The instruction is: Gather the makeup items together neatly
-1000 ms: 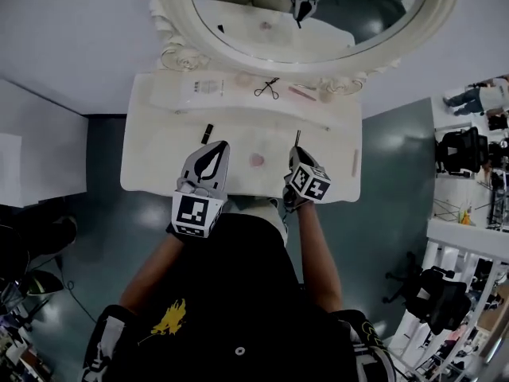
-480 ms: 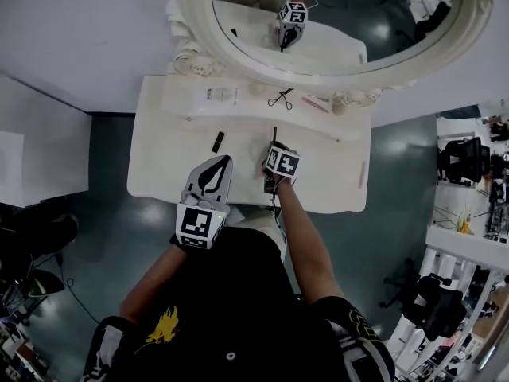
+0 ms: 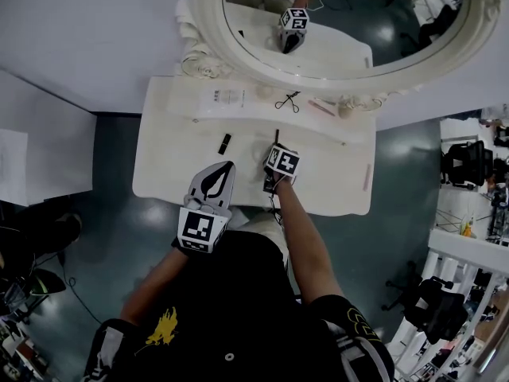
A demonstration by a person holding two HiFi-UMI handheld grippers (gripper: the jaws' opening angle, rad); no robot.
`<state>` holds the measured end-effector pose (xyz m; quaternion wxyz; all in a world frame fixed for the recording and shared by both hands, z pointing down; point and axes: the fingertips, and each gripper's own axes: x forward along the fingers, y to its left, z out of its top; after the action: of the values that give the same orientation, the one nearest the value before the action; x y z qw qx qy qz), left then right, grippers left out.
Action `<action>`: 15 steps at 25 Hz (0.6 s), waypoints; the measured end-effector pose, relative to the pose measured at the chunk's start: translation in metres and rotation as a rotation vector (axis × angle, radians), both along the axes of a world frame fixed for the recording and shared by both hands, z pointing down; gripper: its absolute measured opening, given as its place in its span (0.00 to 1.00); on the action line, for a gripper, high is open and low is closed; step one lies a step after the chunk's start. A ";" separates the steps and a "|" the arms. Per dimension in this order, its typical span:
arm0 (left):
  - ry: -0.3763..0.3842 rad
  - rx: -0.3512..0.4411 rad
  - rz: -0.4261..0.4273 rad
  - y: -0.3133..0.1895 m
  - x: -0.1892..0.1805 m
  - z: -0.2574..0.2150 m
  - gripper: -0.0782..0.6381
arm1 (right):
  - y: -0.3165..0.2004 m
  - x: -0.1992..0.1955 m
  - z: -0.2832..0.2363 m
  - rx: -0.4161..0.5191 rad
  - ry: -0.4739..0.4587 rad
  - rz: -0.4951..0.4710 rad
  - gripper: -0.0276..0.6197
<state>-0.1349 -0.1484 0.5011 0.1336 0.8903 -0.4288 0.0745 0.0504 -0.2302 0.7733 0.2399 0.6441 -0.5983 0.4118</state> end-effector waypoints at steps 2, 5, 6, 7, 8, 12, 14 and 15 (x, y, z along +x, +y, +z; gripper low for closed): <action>0.000 0.000 0.005 0.003 0.000 -0.001 0.13 | 0.000 -0.001 -0.002 0.010 -0.003 -0.009 0.14; 0.006 0.000 0.010 0.008 -0.004 -0.005 0.13 | 0.004 0.001 -0.015 0.051 -0.013 -0.015 0.24; 0.010 0.000 0.009 0.009 -0.006 -0.006 0.13 | 0.008 0.003 -0.021 0.063 -0.014 -0.016 0.25; 0.015 -0.001 0.009 0.010 -0.008 -0.007 0.13 | 0.014 0.004 -0.028 0.073 -0.013 -0.017 0.25; 0.021 -0.002 0.010 0.011 -0.009 -0.008 0.13 | 0.022 0.007 -0.035 0.085 -0.010 -0.019 0.24; 0.030 -0.008 0.046 0.020 -0.007 -0.009 0.13 | 0.071 0.023 -0.068 0.149 -0.010 0.011 0.23; 0.027 -0.002 0.071 0.022 -0.002 -0.010 0.13 | 0.095 0.038 -0.084 0.188 -0.002 0.032 0.22; 0.026 -0.001 0.083 0.023 0.004 -0.010 0.13 | 0.106 0.048 -0.092 0.207 0.006 0.044 0.22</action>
<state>-0.1314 -0.1257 0.4915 0.1362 0.9082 -0.3898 0.0687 0.0986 -0.1244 0.6810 0.1650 0.6797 -0.6226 0.3511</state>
